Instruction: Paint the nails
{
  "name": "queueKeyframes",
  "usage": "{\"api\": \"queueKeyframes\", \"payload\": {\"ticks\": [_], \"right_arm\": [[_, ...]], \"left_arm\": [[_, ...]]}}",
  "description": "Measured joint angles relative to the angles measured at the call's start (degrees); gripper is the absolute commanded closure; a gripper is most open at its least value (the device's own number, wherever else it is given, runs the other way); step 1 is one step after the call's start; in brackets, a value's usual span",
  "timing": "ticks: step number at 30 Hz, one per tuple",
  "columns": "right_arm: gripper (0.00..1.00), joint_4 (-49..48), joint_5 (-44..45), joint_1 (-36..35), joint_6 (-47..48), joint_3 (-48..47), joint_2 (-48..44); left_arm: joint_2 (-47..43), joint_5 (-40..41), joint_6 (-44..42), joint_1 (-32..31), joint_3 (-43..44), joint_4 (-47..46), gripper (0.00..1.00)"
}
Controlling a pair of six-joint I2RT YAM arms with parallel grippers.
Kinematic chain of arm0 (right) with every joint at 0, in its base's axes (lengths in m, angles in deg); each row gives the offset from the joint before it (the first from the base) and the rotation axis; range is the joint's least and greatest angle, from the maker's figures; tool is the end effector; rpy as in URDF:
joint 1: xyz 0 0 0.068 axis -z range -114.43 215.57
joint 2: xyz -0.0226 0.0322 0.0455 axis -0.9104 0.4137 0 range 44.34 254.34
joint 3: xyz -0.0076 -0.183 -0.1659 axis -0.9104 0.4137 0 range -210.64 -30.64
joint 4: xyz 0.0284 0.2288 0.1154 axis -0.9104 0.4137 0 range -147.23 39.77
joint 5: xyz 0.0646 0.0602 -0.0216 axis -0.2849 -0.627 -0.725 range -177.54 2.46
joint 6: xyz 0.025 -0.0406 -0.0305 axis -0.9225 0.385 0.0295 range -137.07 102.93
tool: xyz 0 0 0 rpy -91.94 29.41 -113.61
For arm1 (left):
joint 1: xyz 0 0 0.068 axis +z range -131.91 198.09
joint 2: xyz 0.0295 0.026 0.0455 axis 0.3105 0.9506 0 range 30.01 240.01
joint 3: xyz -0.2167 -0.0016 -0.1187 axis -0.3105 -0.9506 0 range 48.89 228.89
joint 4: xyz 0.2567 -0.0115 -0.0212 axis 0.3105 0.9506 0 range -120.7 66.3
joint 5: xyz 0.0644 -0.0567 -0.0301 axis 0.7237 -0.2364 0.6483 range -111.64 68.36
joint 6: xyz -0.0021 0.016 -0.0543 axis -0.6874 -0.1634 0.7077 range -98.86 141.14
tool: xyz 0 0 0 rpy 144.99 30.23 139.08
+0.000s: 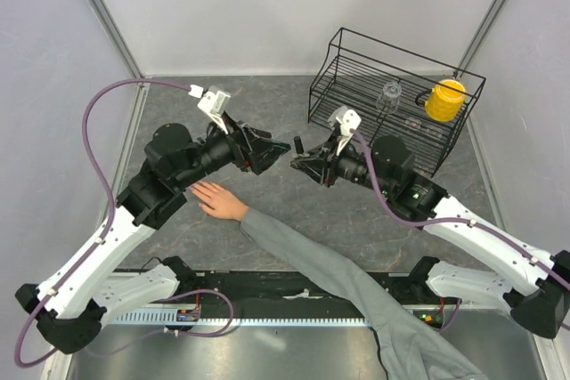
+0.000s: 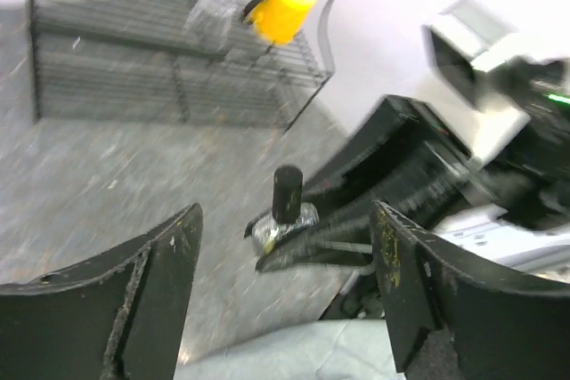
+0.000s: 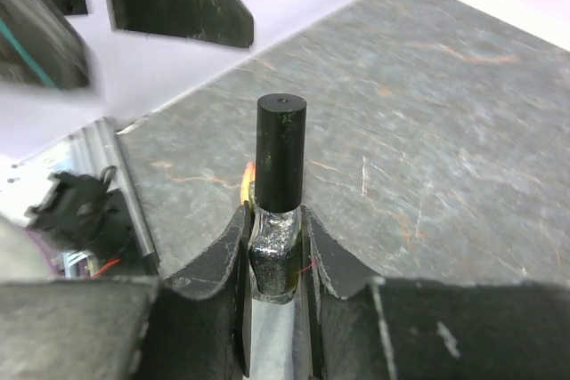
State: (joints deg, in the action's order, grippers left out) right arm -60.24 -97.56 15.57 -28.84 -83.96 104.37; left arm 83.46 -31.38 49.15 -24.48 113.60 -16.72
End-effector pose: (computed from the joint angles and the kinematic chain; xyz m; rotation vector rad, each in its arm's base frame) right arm 0.1623 0.2040 0.3433 -0.6962 1.5779 0.9562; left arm 0.1547 -0.1513 0.4047 0.3575 1.6929 -1.0700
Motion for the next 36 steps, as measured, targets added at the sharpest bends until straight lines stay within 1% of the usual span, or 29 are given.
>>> {"api": "queueKeyframes", "payload": {"ticks": [3, 4, 5, 6, 8, 12, 16, 20, 22, 23, 25, 27, 28, 29, 30, 32, 34, 35, 36], "right_arm": [[1.00, -1.29, -10.34, 5.16, -1.53, 0.17, -1.42], [1.00, -1.86, -13.07, 6.10, -2.08, 0.20, -1.62], [1.00, -3.54, -17.70, 7.61, -3.26, 0.46, -1.79], [1.00, -4.61, -20.46, 8.28, -4.31, 0.61, -1.84], [1.00, -9.44, -27.76, 10.29, -8.55, 1.84, -1.81], [1.00, -18.40, -36.52, 12.31, -16.35, 4.22, -0.50], [1.00, -24.04, -41.09, 12.41, -21.97, 5.38, 1.40], [1.00, -27.45, -43.01, 12.41, -24.92, 5.70, 1.97], [1.00, -28.52, -43.34, 12.41, -25.62, 5.70, 1.97], [1.00, -29.11, -43.56, 12.41, -26.03, 5.70, 1.97], [1.00, -29.81, -43.74, 12.41, -26.38, 5.70, 1.97], [1.00, -30.34, -43.76, 12.41, -26.58, 5.70, 2.10], [1.00, -30.49, -43.76, 12.41, -26.62, 5.70, 2.21], [1.00, -30.56, -43.74, 12.41, -26.62, 5.70, 2.36], [1.00, -30.56, -43.95, 12.41, -26.60, 5.70, 2.54], [1.00, -28.89, -42.84, 12.41, -26.62, 5.55, 2.54], [1.00, -24.74, -40.57, 12.31, -23.93, 4.44, 2.45], [1.00, -20.70, -37.31, 11.96, -21.75, 3.30, 2.27], [1.00, -16.04, -32.13, 10.51, -18.53, 1.79, 2.03]], "left_arm": [[-1.27, -8.90, 2.21, 3.85, -1.57, -4.66, 0.18], [-1.36, -11.76, 2.95, 4.46, -2.27, -6.34, 0.20], [-1.29, -14.97, 4.20, 5.11, -3.15, -8.52, 0.23], [-0.96, -17.59, 5.11, 5.49, -3.76, -10.10, 0.26], [0.28, -22.69, 7.39, 5.90, -4.81, -13.62, 0.28], [2.78, -29.62, 11.13, 6.14, -5.88, -19.41, 0.31], [3.96, -33.38, 13.68, 6.23, -5.90, -23.69, 0.35], [4.63, -35.60, 15.56, 6.23, -5.90, -26.75, 0.45], [5.22, -36.39, 16.28, 6.23, -5.90, -27.80, 0.47], [5.53, -36.85, 16.50, 6.23, -5.90, -27.91, 0.50], [6.19, -37.27, 16.85, 6.23, -5.90, -27.87, 0.53], [6.69, -37.48, 17.11, 6.23, -5.90, -27.87, 0.62], [6.91, -37.55, 17.25, 6.23, -5.90, -27.82, 0.78], [7.17, -37.68, 17.31, 6.23, -5.90, -27.69, 0.90], [7.34, -37.70, 17.25, 6.23, -5.81, -27.45, 0.98], [7.61, -37.79, 15.96, 6.62, -5.44, -26.53, 0.98], [7.67, -35.69, 13.84, 6.73, -4.66, -23.67, 0.98], [7.56, -33.42, 11.91, 6.64, -3.80, -21.05, 0.98], [7.48, -28.81, 9.90, 6.16, -2.60, -17.68, 0.98]]}}
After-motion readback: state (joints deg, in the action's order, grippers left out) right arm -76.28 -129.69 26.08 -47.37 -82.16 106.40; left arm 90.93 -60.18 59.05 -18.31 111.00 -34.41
